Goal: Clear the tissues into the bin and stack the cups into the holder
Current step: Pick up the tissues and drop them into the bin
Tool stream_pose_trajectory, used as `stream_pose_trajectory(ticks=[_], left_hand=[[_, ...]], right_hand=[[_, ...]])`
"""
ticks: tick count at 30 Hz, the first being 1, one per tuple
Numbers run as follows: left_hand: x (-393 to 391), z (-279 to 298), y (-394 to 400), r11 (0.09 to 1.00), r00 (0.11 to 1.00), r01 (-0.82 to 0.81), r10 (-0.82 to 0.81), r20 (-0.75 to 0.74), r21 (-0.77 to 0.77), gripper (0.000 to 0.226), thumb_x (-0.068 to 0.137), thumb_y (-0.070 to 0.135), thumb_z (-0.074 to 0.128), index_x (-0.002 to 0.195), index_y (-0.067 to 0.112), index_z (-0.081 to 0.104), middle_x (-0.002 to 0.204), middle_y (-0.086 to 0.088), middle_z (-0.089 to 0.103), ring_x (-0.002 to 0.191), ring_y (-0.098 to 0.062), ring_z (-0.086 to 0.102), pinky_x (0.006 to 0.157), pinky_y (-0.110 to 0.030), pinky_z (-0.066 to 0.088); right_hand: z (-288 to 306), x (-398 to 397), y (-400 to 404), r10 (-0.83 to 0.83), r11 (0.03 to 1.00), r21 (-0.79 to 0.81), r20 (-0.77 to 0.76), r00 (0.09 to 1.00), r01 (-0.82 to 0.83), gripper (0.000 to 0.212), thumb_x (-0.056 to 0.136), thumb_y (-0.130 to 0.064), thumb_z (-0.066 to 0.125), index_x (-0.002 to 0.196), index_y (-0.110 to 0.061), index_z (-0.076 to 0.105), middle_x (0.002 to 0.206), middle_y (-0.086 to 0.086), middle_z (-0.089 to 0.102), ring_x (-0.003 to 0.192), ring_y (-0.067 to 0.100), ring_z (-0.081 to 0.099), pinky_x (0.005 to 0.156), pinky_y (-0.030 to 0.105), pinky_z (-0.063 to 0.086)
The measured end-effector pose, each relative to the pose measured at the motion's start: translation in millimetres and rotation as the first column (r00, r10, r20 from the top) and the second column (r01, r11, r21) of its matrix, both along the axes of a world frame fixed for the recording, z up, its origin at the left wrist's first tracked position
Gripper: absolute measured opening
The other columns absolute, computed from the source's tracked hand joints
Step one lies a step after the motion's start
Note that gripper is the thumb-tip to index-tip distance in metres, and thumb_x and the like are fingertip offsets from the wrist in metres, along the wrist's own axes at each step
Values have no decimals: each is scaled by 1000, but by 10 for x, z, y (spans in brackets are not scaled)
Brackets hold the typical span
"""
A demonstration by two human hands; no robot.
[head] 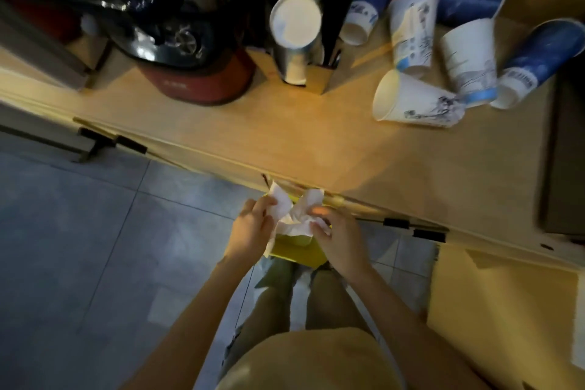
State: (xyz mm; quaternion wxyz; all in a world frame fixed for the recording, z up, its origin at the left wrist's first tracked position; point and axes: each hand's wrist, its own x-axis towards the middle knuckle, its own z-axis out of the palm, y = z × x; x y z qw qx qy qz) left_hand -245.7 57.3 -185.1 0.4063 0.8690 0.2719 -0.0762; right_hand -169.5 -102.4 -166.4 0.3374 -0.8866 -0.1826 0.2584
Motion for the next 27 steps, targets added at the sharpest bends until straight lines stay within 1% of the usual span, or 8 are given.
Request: stream_pose_trajectory(ticks=[3,6,11,16,20,23,25,27], left_hand=[[-290,-311,1,992,989,-106,98,-111,-65,22,83,-2,52,99,2,66,103,-22,57,84,-36,60,79,-35,50],[-462,-669,-67,976,964,-188,162,-211,-110,16,83,0,57,93,0,69,107,-20,58,90,-32,59,82,-30,47],[-611,-1452,-214,940,921,-315,269,-282,-133,22,88,10,53,105,3,66,118,-16,58,97,-25,58,84,-19,40],[-543,-2404,-386,904,887,-379,294,-357,-196,29,88,12,49,113,7,61,127,-13,53,93,-13,48,83,-20,36],[-414,-3099,-504,897,888,-364,252,-384,-252,35,88,15,47,121,6,55,133,-12,51,110,-25,53,86,-26,42],[-288,-3480,-535,931,906,-302,213,-367,-204,35,89,18,46,121,9,54,129,-12,55,111,-27,55,87,-30,44],[-220,-3669,-541,945,905,-248,148,-399,-211,37,89,21,47,123,7,50,131,-14,53,113,-29,54,93,-36,45],[-154,-3812,-553,933,877,-228,72,-476,-279,47,89,24,47,133,7,38,141,-15,41,125,-32,44,103,-40,39]], right_hand=[[-304,-98,0,26,989,-140,-108,994,-41,28,86,-14,58,113,-13,64,106,15,68,100,31,61,80,35,47],[-675,-143,-66,61,978,-186,-182,981,-95,29,89,-10,53,116,-14,62,113,14,67,104,31,61,80,33,46],[-1517,-169,-164,25,978,-196,-210,977,-68,25,86,7,49,94,-4,70,106,18,65,99,32,61,76,23,40],[-2648,-179,-209,-25,974,-223,-286,958,-41,27,83,7,49,105,0,64,119,22,56,108,36,55,87,32,44],[-3475,-234,-284,16,948,-294,-350,936,-127,31,85,2,51,115,-1,59,128,19,53,117,34,51,85,23,35],[-3878,-207,-335,61,935,-301,-388,920,-189,26,88,0,48,113,4,56,121,23,55,114,38,52,83,28,38],[-4060,-183,-333,88,910,-333,-429,899,-248,31,90,0,45,120,3,52,128,23,50,120,37,47,94,35,39],[-4198,-145,-329,133,879,-350,-472,871,-324,37,91,0,41,128,1,45,140,21,41,130,34,38,107,36,31]])
